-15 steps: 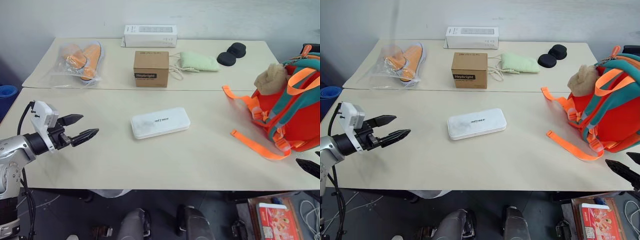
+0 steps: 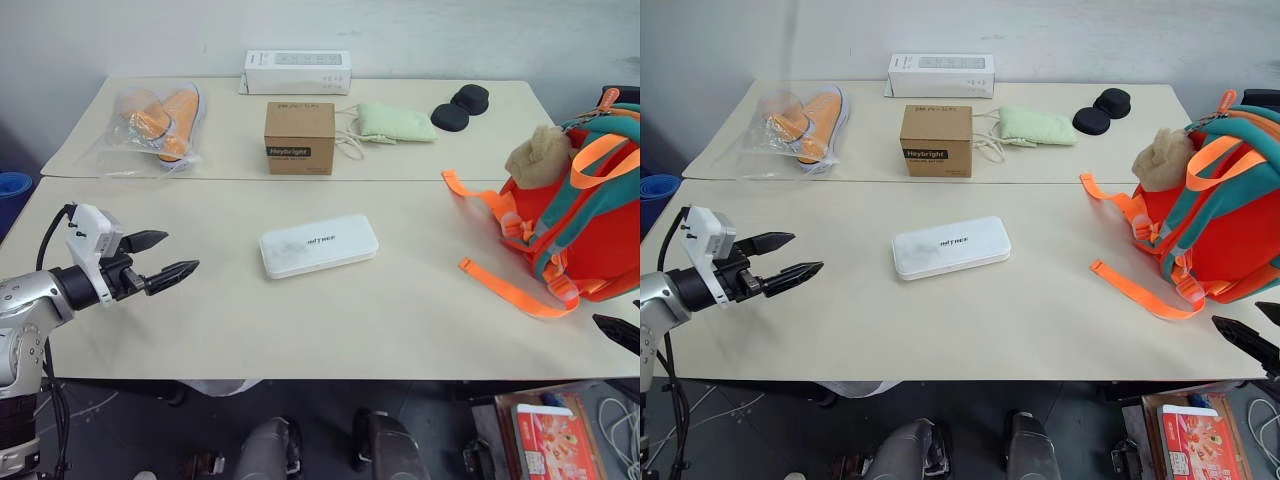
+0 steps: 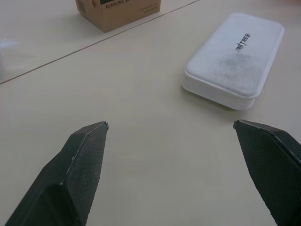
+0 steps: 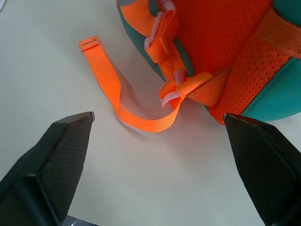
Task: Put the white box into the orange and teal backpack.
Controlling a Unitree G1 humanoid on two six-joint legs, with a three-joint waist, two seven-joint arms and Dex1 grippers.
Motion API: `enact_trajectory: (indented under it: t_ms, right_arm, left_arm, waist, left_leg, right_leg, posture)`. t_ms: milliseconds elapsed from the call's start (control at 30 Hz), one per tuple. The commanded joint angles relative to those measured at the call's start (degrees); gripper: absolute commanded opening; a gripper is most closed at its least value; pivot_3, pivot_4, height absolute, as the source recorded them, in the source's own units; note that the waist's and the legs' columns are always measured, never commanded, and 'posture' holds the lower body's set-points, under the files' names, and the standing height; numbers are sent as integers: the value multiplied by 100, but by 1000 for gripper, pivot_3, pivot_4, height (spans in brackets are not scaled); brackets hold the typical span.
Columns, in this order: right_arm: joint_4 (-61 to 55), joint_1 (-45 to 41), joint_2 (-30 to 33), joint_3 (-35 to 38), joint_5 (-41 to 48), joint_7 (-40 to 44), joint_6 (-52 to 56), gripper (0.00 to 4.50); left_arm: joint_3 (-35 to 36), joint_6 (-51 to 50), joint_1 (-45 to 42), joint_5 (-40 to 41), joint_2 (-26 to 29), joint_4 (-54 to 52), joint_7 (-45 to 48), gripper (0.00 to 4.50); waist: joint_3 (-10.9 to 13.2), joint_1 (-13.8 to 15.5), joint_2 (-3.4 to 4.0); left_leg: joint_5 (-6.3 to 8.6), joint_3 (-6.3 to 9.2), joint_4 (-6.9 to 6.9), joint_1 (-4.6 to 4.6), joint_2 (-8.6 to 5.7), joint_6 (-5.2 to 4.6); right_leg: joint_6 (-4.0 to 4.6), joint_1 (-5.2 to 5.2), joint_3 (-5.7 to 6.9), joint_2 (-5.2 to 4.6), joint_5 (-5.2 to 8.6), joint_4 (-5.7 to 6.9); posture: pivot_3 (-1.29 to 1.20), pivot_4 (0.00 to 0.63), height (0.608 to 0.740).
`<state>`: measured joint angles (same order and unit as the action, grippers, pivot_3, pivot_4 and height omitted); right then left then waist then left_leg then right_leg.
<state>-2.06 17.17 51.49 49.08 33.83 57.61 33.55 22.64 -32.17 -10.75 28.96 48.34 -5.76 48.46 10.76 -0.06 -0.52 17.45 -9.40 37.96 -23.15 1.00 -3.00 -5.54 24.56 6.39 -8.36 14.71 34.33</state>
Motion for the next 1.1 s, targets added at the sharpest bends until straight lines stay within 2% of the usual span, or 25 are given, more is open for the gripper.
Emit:
enact_trajectory:
  t_ms: [33,67,167,333,367,500,533,667,733,967,1100]
  right_arm:
    - [-693,-42,-40,-168,277,62,80,4500]
    - [-880,-78,-55,-242,372,67,136,4500]
    - [-1505,-453,-117,-846,527,-154,251,3901]
    - [-2076,-1286,-109,-2205,403,-371,272,2229]
    - [-2058,-1515,-158,-2497,342,-393,216,1782]
    - [-1710,-2729,-757,-3959,-142,-673,92,357]
    - [-1530,-2991,-856,-4268,-401,-634,-113,38]
    - [-86,-4384,-1530,-4866,-1062,-916,-689,11]
    - [520,-4845,-1784,-5093,-1345,-955,-907,11]
    - [2281,-5889,-2605,-5635,-2169,-1301,-1336,11]
    - [2838,-6219,-2918,-5632,-2453,-1614,-1373,11]
  left_arm:
    - [-127,-120,-23,-44,3,-350,-194,4494]
    - [-224,-118,36,-100,-1,-455,-230,4109]
    - [-619,-155,322,-370,-64,-866,-446,3312]
    - [-989,-545,209,-702,-394,-1118,-1249,1738]
    - [-1061,-663,152,-758,-484,-1127,-1430,1336]
    - [-1460,-878,-141,-905,-915,-1090,-1816,26]
    - [-1497,-917,-231,-928,-1008,-1064,-1899,0]
    - [-1776,-1045,-714,-1036,-1285,-881,-2048,0]
    - [-1989,-1193,-917,-1160,-1311,-775,-2107,0]
    - [-2394,-1261,-1306,-1379,-1466,-514,-2090,0]
    - [-2465,-1372,-1516,-1426,-1624,-454,-2121,0]
  waist:
    - [0,-7,0]
    - [0,-9,1]
    - [0,-26,1]
    - [0,0,0]
    - [0,10,0]
    - [-4,1,-6]
    - [-4,1,-6]
    - [-3,-14,-7]
    - [-3,-15,-6]
    - [-3,-57,-6]
    - [-3,-97,-6]
  left_leg:
    - [0,0,0,0,0,0]
    - [0,0,0,0,1,0]
    - [0,-1,0,2,1,0]
    - [-3,-1,1,3,1,4]
    - [-3,-1,1,3,1,5]
    - [-3,-1,10,3,-3,3]
    - [-4,-1,12,0,-5,2]
    - [-10,-9,19,-4,-7,-4]
    - [-31,-16,22,-3,-10,-39]
    - [-41,-24,23,-5,-3,-42]
    - [-46,-21,25,-2,0,-39]
  right_leg:
    - [0,0,0,0,0,0]
    - [0,0,-2,0,0,2]
    - [0,1,-6,0,0,5]
    - [0,3,-6,0,0,10]
    - [0,3,-5,0,0,9]
    - [0,1,-5,-2,0,14]
    - [-1,3,-4,-4,-1,18]
    - [-1,6,19,5,-1,29]
    - [-2,8,42,6,-1,51]
    - [-2,9,40,50,-1,61]
    - [-2,6,38,51,-1,69]
  posture:
    - [0,150,740]
    - [0,150,740]
    - [0,150,740]
    - [0,150,740]
    - [0,150,740]
    - [0,150,740]
    - [0,150,740]
    - [0,150,740]
    - [0,150,740]
    - [0,150,740]
    - [0,150,740]
